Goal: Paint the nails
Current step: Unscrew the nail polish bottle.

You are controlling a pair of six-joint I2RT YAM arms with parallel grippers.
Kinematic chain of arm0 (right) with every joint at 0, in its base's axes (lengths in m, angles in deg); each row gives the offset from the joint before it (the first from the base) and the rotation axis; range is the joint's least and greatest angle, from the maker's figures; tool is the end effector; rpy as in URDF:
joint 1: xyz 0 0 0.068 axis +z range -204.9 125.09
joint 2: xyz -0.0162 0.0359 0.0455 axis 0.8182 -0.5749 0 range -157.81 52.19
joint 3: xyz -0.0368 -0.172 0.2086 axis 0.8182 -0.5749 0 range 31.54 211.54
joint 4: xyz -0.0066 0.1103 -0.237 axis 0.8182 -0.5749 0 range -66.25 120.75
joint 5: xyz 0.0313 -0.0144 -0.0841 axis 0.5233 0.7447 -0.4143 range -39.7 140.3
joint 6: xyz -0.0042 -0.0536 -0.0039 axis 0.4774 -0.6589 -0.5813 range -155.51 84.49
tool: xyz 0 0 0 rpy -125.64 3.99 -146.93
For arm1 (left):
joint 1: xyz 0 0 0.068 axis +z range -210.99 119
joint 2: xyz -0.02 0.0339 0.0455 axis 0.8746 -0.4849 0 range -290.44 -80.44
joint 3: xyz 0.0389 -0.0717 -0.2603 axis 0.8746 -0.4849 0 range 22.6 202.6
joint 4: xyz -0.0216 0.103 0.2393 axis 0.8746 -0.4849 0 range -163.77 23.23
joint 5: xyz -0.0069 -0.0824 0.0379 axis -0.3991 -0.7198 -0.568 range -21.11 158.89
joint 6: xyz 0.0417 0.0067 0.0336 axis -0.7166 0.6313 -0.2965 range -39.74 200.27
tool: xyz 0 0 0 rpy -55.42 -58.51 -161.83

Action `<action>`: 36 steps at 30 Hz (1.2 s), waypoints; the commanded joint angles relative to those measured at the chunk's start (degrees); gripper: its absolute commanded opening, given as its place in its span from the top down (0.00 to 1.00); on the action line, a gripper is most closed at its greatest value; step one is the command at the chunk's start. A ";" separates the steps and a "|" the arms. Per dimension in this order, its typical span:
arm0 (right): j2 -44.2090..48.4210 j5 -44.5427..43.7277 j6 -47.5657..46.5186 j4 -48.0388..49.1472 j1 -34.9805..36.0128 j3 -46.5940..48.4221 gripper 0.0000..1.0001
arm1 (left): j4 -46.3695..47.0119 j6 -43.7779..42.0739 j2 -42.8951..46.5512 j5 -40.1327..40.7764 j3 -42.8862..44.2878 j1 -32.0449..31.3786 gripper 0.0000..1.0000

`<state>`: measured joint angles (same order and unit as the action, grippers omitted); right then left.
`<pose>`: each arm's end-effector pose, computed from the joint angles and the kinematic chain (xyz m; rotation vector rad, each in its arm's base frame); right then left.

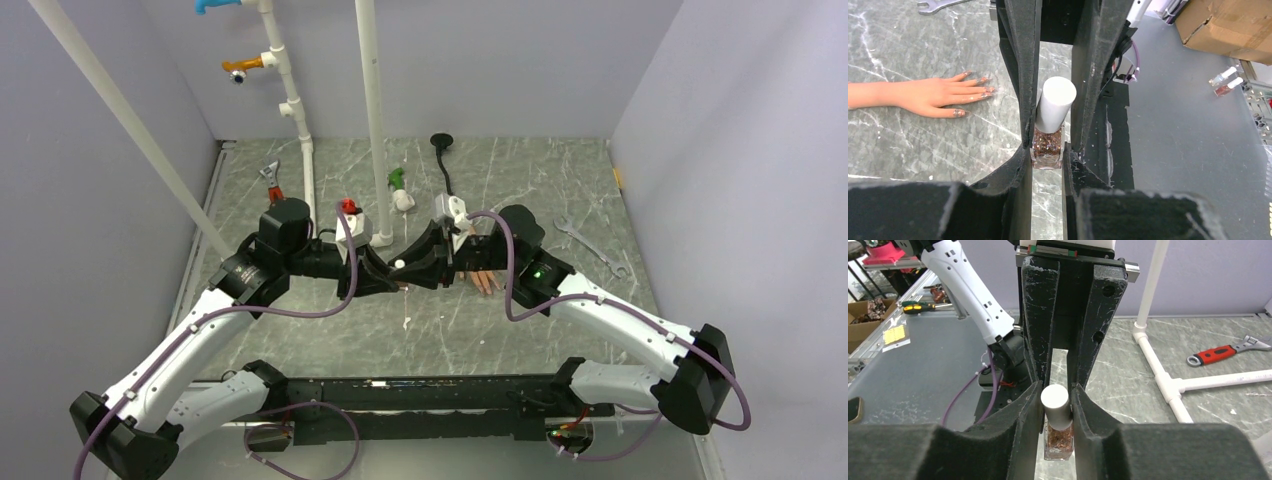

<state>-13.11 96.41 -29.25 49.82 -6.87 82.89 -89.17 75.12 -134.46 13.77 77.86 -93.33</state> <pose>0.1549 0.2107 0.3614 -1.1968 1.1620 1.3275 0.1504 -0.1297 0.3583 1.2223 1.5413 -1.2378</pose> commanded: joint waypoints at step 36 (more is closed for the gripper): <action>2.04 -24.32 9.60 -2.09 1.55 4.44 0.41 | 3.94 1.15 2.15 15.23 1.64 0.18 1.00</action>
<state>-10.40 73.09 -20.62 45.80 -6.00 84.05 -87.46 75.40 -133.19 27.48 77.86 -93.22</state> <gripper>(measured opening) 0.609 0.221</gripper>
